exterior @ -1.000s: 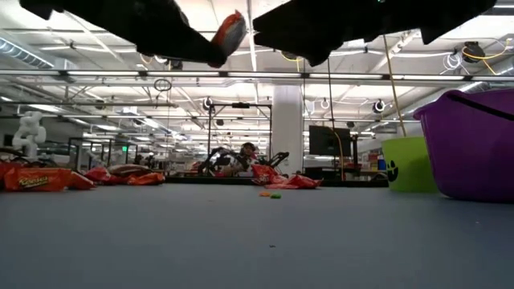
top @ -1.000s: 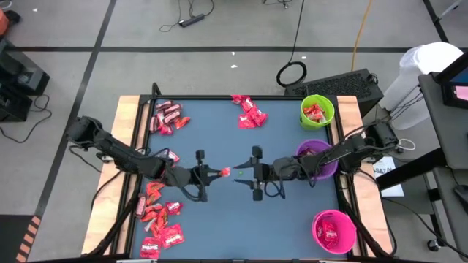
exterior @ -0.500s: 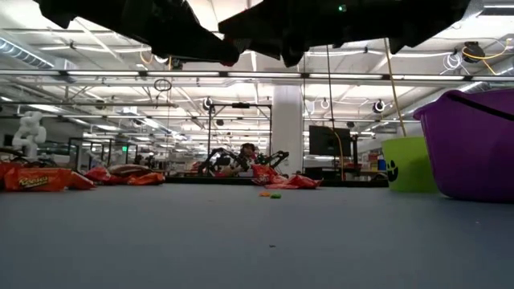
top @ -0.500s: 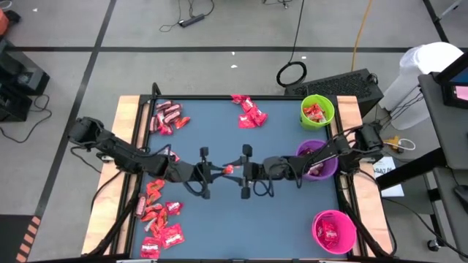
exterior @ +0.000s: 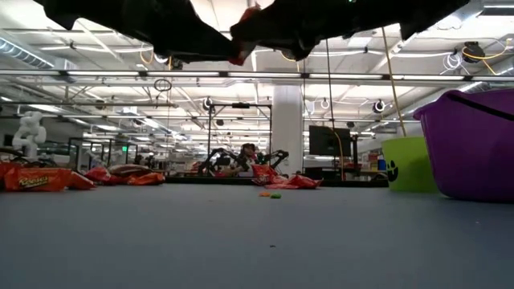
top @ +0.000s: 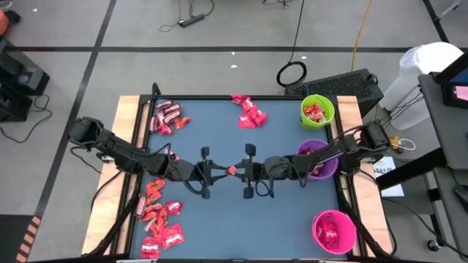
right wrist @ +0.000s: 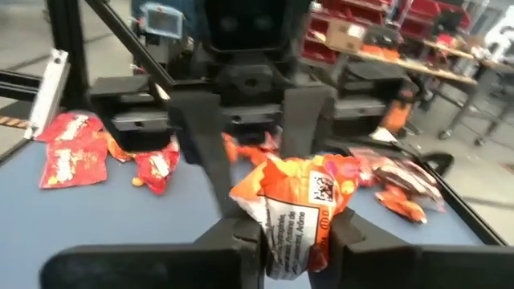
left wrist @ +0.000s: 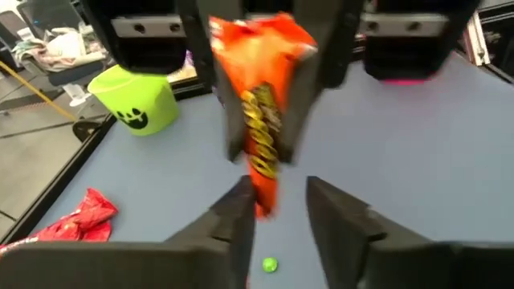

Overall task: Organize candy in baskets
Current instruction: Put the orange chocolate bar into the green bucket

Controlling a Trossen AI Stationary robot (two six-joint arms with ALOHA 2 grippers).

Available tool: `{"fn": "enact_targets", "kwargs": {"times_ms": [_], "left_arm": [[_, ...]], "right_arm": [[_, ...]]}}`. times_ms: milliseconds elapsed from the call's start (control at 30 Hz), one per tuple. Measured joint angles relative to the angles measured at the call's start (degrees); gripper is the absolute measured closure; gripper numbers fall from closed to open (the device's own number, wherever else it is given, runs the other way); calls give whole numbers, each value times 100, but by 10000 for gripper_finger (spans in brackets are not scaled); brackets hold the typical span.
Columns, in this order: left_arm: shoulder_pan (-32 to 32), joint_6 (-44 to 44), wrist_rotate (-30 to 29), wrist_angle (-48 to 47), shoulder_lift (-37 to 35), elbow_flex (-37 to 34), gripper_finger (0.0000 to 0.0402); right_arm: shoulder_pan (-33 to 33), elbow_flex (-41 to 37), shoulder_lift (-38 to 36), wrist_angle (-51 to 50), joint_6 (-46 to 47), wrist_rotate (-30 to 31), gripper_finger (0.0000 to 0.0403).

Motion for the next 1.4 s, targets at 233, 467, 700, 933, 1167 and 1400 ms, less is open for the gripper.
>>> {"fn": "enact_targets", "kwargs": {"times_ms": [233, 467, 700, 933, 1167, 1400], "left_arm": [[-6, -4, 24, -286, -2, -45, 216], [-2, -153, 21, -440, -2, -101, 213], [0, -286, 17, -385, -2, -101, 213], [0, -308, 3, -385, -2, -101, 213], [0, -304, 0, -355, -2, -101, 213], [0, -275, 0, -355, -2, -101, 213]], "right_arm": [[-13, -2, -1029, -1844, 604, 376, 361], [-244, -2, -2473, -4205, 1399, 1431, 360], [-1137, -2, -3843, -6401, 2374, 1836, 359], [-2505, -2, -4581, -7802, 2695, 1805, 358], [-3891, -2, -4391, -8221, 2647, 1142, 358], [-5196, -2, -3668, -8282, 2520, 416, 358]]}}
